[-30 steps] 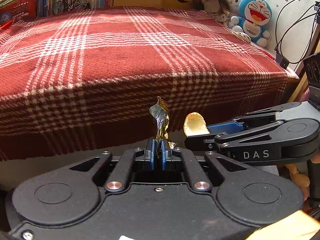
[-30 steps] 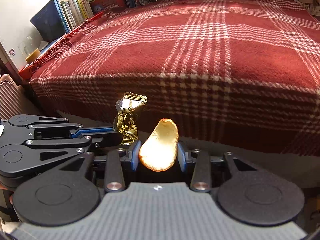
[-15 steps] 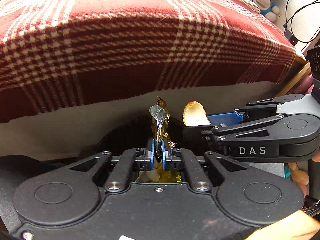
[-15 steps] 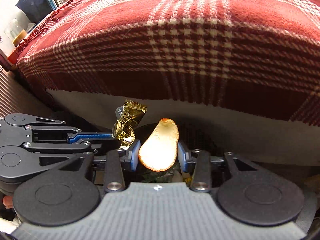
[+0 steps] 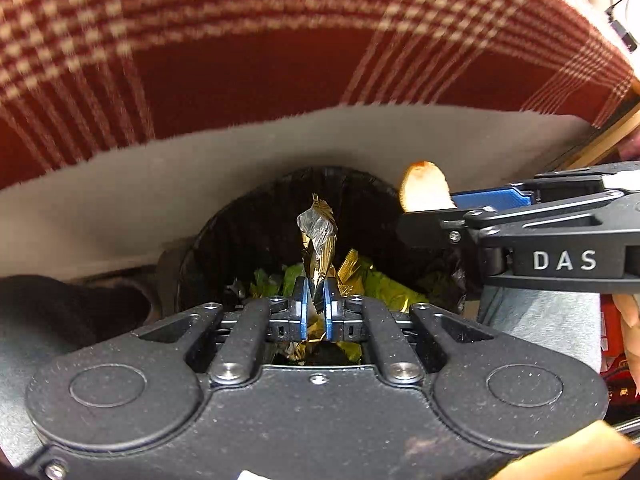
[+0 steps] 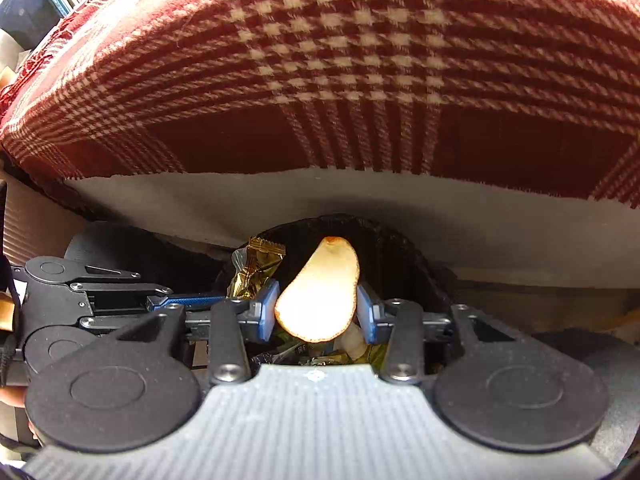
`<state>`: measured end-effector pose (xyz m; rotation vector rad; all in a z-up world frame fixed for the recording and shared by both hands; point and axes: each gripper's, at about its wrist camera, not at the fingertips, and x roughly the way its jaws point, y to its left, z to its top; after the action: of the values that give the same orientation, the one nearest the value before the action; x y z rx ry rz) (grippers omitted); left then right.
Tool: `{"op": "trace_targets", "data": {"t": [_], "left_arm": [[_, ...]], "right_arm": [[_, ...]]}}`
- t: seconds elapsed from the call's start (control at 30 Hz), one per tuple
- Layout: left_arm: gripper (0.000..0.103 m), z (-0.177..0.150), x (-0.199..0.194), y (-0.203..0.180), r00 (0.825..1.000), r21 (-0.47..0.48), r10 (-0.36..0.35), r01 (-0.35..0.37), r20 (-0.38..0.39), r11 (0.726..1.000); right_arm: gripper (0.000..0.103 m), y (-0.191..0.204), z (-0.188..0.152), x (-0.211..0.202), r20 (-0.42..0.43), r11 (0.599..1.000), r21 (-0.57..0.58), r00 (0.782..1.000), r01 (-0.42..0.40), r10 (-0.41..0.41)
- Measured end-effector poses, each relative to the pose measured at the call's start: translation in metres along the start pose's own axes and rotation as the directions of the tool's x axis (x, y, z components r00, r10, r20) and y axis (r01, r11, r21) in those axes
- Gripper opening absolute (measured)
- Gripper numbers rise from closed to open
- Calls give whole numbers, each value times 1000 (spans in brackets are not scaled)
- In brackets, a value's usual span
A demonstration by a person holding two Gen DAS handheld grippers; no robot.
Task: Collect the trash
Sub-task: 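Carry the gold packet and orange peel down into the black trash bin, then open both tools to drop the packet and peel into the bin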
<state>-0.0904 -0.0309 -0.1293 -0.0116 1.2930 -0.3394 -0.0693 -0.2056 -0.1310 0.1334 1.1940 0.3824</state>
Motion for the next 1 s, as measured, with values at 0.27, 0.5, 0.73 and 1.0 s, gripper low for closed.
{"op": "trace_targets", "data": {"t": [0.27,0.5,0.73,1.0], "left_arm": [[8,0,28,7,998,-27,27,-29,-64,999],[9,1,52,9,993,-49,38,-44,-109,998],[10,-3,65,17,988,-79,31,-43,-148,996],[18,-7,70,20,986,-94,39,-55,-162,994]], "right_arm": [[48,-13,2,26,-77,996,90,997,7,0],[48,-18,4,44,-121,991,133,992,32,-16],[49,-20,0,55,-145,985,168,989,46,-22],[55,-21,1,62,-157,985,163,987,51,-25]]}}
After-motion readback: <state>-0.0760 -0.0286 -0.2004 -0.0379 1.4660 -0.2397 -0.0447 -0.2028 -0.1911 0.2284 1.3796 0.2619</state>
